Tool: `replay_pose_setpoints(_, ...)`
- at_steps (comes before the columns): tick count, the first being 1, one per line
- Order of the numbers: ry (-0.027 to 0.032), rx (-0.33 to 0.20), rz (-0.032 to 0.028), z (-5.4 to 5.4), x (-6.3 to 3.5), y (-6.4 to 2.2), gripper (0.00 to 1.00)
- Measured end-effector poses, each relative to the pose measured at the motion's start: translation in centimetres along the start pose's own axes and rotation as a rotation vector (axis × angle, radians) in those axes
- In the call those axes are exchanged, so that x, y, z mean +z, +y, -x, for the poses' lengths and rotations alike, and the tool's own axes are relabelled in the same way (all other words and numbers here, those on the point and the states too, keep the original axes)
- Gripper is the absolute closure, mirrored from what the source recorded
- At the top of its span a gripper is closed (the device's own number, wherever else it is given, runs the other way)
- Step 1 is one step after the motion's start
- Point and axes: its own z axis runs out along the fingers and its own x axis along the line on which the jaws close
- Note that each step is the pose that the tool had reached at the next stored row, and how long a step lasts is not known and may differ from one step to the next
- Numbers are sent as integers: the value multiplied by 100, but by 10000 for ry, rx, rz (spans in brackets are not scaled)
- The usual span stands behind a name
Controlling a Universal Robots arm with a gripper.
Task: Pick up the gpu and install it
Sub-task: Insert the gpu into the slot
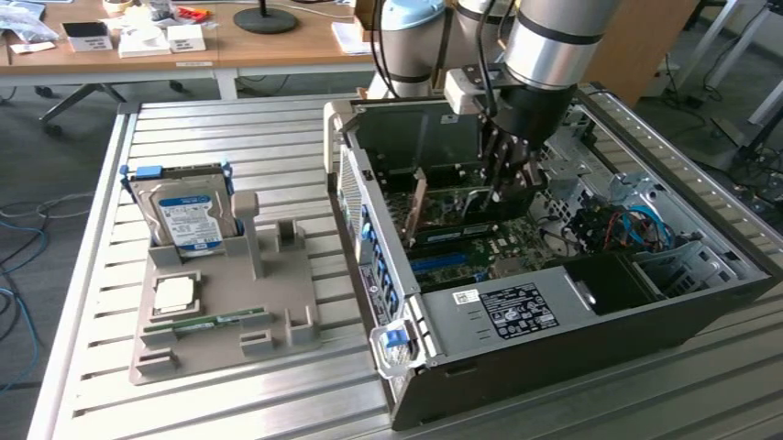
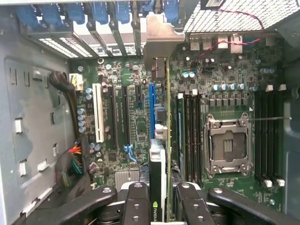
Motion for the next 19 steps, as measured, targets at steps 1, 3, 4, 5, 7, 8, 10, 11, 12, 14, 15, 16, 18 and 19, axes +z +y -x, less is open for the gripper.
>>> replay_pose_setpoints(1,1,0,0,0,9,3,73)
replay_pose_setpoints(3,-1,-25,0,-1,23,3,73)
replay_pose_setpoints(4,0,-54,2,-1,28,4,73)
replay_pose_setpoints(5,2,-74,3,-1,31,5,73)
replay_pose_setpoints(7,3,-78,3,-2,31,6,73)
replay_pose_setpoints(8,3,-78,3,-2,31,6,73)
replay_pose_setpoints(10,1,-79,3,-1,32,6,73)
replay_pose_setpoints(11,1,-78,3,-1,32,6,73)
replay_pose_setpoints(12,1,-80,2,-1,33,6,73)
replay_pose_setpoints(14,-4,-79,1,-1,40,9,73)
replay_pose_setpoints(15,-3,-77,1,-2,47,14,73)
replay_pose_setpoints(16,0,-79,2,-3,55,18,73)
replay_pose_setpoints(18,0,-80,2,-4,75,24,73)
replay_pose_setpoints(19,0,-81,2,-5,85,25,73)
